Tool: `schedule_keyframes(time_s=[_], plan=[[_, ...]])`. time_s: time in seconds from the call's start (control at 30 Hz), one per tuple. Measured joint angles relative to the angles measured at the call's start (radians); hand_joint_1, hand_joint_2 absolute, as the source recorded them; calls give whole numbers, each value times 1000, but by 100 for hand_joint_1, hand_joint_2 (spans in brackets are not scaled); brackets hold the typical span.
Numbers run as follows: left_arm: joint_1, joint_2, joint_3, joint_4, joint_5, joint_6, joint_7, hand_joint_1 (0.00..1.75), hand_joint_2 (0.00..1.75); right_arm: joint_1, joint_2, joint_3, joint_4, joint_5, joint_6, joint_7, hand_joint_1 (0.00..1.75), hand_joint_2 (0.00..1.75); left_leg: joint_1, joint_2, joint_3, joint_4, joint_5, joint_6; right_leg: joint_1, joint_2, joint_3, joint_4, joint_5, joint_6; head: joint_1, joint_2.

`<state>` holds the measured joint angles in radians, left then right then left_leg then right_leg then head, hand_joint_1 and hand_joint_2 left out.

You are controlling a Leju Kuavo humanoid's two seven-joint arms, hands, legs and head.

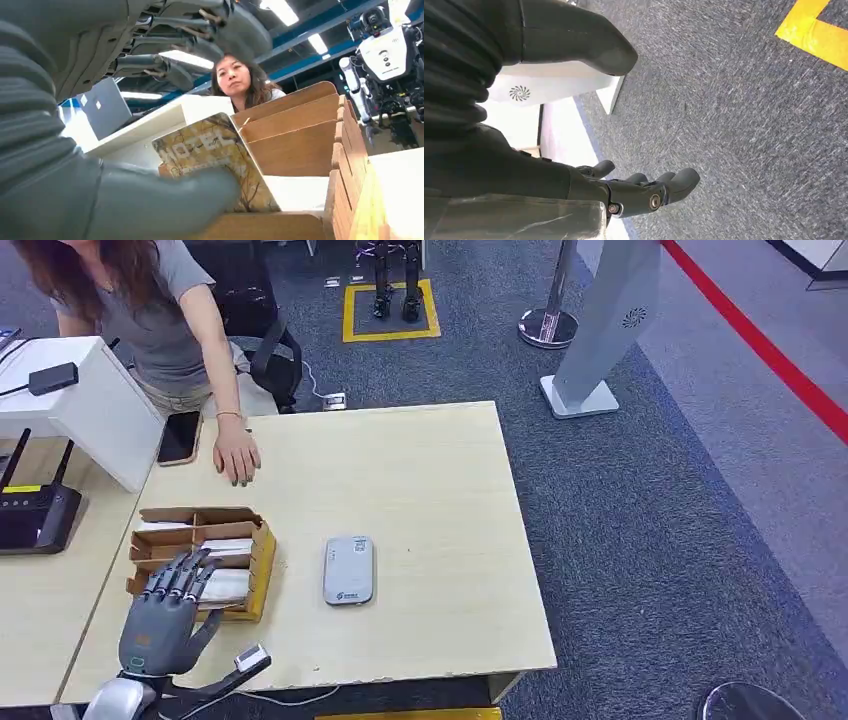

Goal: Pass the card to the sensor for recognition and then transmit it.

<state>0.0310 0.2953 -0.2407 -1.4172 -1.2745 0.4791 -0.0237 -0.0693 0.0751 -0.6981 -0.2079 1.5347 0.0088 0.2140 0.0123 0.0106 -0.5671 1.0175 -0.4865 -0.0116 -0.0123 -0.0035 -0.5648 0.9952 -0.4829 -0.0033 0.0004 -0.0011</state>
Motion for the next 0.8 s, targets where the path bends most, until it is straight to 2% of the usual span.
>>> schedule_keyframes(time_s=[0.8], plan=[[0,0,-8,0,10,-17,10,175,175,0,0,0,0,2,-5,2,0,175,0,0,0,0,0,0,0,0,0,0,0,0,0,0]])
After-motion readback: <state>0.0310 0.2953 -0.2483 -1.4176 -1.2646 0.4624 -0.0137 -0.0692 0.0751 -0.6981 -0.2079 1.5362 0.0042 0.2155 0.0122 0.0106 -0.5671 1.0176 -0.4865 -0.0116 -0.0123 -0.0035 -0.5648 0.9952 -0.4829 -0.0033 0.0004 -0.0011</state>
